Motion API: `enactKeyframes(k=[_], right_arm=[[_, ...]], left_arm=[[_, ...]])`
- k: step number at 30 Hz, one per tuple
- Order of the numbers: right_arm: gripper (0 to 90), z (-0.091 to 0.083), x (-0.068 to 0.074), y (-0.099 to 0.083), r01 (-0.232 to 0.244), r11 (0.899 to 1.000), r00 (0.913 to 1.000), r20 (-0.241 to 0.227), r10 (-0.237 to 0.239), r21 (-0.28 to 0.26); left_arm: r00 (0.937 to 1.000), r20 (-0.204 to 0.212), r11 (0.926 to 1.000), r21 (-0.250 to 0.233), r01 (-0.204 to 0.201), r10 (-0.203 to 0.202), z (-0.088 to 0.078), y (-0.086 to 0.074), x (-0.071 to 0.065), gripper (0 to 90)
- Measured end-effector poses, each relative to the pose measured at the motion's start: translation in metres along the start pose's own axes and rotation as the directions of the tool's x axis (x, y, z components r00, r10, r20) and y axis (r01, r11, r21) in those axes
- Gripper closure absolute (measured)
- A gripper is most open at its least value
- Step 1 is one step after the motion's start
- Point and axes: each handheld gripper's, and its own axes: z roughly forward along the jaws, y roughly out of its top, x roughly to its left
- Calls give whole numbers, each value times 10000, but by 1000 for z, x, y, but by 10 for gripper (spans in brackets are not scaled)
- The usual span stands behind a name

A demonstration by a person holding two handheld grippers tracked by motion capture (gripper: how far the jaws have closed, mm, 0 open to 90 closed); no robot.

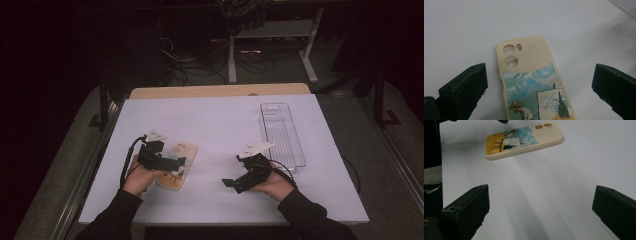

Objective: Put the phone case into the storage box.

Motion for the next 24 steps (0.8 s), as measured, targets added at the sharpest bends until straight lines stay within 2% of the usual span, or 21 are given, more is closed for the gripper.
enactKeyframes(k=[19, 24], right_arm=[[7, 0, 0, 0, 53, 10000, 10000, -2, -53, 27], [7, 0, 0, -1, 13, 10000, 10000, -25, -13, 74]], left_arm=[[9995, -200, 9995, 154, 264, -261, 7, -11, -4, 0], [9997, -215, 9993, 343, 136, -129, 8, -13, -5, 0]])
